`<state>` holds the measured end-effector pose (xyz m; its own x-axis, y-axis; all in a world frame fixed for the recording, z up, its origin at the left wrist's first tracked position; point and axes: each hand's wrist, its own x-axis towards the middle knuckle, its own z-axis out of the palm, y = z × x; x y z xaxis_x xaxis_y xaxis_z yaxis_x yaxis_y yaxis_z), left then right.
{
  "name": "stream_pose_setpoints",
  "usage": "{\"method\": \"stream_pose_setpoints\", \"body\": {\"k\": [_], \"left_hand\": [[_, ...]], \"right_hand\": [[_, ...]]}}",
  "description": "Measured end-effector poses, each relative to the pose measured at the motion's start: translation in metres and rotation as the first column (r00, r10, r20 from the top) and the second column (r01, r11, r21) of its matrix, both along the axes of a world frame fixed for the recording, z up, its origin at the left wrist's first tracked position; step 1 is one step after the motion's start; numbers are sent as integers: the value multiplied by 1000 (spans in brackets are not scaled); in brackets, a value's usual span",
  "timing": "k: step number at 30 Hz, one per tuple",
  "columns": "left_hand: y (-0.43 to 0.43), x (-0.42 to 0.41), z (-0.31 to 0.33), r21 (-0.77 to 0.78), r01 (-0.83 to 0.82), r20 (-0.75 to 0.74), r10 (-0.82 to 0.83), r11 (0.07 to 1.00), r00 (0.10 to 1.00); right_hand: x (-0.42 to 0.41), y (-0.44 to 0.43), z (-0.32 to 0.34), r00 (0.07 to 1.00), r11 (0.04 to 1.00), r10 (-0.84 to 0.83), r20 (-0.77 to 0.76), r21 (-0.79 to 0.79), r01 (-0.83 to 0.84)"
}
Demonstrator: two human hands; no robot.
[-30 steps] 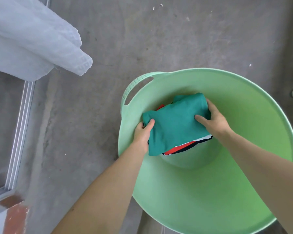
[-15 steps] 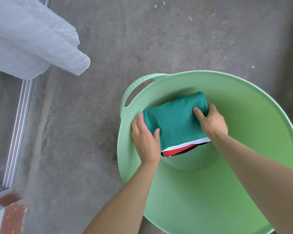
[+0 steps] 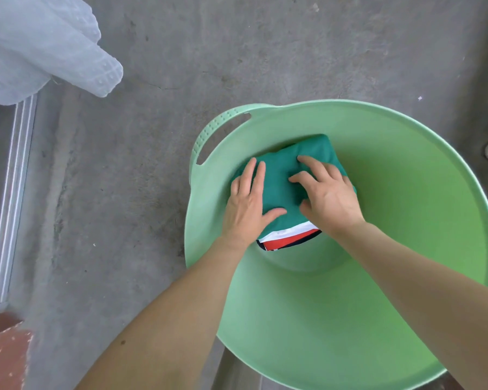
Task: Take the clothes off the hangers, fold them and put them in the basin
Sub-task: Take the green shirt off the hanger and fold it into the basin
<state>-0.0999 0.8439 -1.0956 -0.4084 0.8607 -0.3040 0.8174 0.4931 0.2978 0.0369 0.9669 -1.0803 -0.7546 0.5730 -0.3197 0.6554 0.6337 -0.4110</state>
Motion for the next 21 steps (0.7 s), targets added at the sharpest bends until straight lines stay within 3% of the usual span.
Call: {"method": "stream_pose_setpoints", "body": {"k": [4,8,11,21], "left_hand": [[-12,15,-12,-121,-1,-51,-5,993,999],[-11,38,-29,-214,-19,-112,-6,977,994],[-4,40,-36,-320,-34,-73,12,947,997],[4,39,-42,-428,-22,-85,-17,903,996]], "right_hand": [[0,3,-3,980,995,95,176,-49,-88],[6,-3,-16,961,998,54,271,-51,-41],[4,-7,-26,949,998,45,311,-58,-28],[-6,-3,-34,916,991,49,399,-130,4]]}}
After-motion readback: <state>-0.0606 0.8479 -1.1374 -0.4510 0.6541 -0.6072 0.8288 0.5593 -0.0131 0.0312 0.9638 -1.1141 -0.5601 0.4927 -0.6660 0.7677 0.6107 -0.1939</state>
